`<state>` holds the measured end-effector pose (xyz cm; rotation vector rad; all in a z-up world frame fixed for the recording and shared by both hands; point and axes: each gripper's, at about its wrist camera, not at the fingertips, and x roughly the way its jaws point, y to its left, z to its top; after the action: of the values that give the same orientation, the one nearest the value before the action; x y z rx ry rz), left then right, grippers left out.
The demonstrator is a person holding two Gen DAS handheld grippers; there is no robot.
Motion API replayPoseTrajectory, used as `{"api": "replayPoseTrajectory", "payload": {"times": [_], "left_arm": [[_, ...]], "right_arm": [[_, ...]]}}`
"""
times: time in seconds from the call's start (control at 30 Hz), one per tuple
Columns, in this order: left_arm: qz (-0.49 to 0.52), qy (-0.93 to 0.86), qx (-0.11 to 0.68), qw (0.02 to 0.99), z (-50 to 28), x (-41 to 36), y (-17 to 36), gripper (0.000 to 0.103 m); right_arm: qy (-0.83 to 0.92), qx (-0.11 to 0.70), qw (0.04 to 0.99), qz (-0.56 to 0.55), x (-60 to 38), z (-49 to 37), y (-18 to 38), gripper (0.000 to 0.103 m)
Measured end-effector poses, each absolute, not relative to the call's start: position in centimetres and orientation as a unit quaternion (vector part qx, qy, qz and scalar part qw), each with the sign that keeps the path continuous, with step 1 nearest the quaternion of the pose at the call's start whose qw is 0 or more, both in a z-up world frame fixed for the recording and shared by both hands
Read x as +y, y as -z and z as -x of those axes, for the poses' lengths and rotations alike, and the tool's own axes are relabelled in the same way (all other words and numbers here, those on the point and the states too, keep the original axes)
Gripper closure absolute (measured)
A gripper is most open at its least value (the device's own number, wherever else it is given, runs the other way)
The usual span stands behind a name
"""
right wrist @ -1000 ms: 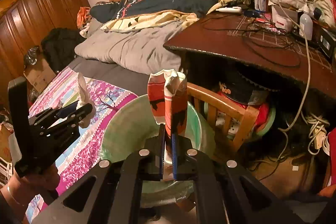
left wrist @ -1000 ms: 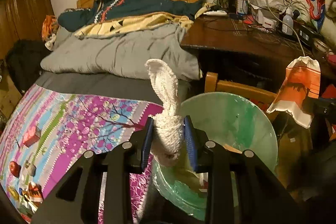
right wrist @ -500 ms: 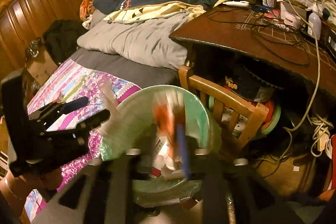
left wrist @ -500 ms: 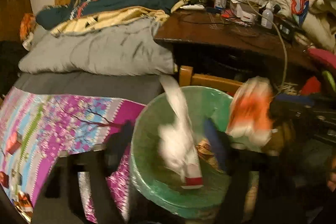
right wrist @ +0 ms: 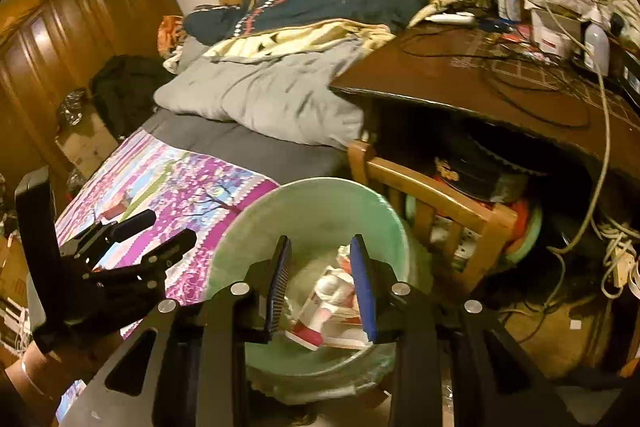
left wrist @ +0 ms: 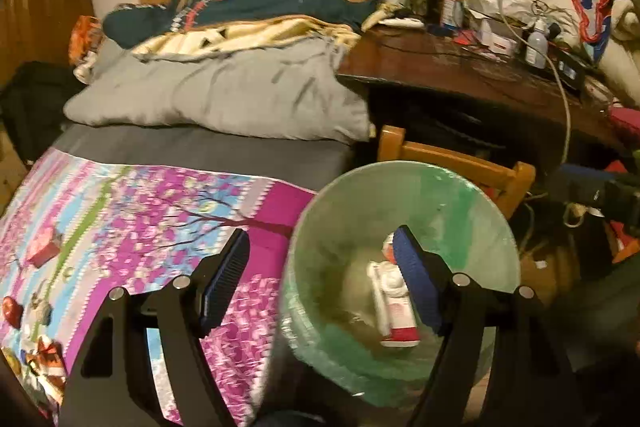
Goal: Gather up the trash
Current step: 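Open both tools to drop the toy and carton into the bin, then move both open tools back over the remaining trash on the quilt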
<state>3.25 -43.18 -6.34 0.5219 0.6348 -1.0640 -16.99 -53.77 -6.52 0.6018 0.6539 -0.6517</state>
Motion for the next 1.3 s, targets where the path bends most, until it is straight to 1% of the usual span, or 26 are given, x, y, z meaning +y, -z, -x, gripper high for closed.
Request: {"api": "replayPoseTrajectory", "payload": {"times": [0.2,0.43,0.6,0.87,1.03,1.2,1.3], "left_arm": [[-0.218,0.420,0.279,0.836,-5.2,-38.8,6.2,0.032],[-0.179,0.320,0.291,0.884,-9.0,-31.4,6.6,0.032],[-0.150,0.236,0.314,0.907,-11.7,-24.3,7.4,0.032],[-0.092,0.119,0.367,0.918,-14.5,-13.0,9.7,0.032],[-0.060,0.081,0.388,0.916,-16.0,-9.3,10.8,0.032],[-0.045,0.062,0.392,0.917,-17.6,-7.5,11.4,0.032],[-0.030,0.049,0.398,0.916,-18.9,-6.4,11.6,0.032]], "right_arm": [[0.291,0.281,0.872,-0.275,-51.9,14.8,5.2,0.070],[0.244,0.268,0.902,-0.236,-47.4,9.8,4.1,0.070],[0.183,0.295,0.912,-0.217,-43.2,4.7,4.7,0.070],[0.081,0.367,0.908,-0.186,-35.3,-3.7,7.7,0.070],[0.034,0.399,0.899,-0.174,-31.0,-8.5,9.3,0.070],[0.018,0.397,0.900,-0.180,-29.6,-11.6,9.1,0.070],[0.007,0.413,0.895,-0.171,-29.1,-13.6,9.8,0.070]]}}
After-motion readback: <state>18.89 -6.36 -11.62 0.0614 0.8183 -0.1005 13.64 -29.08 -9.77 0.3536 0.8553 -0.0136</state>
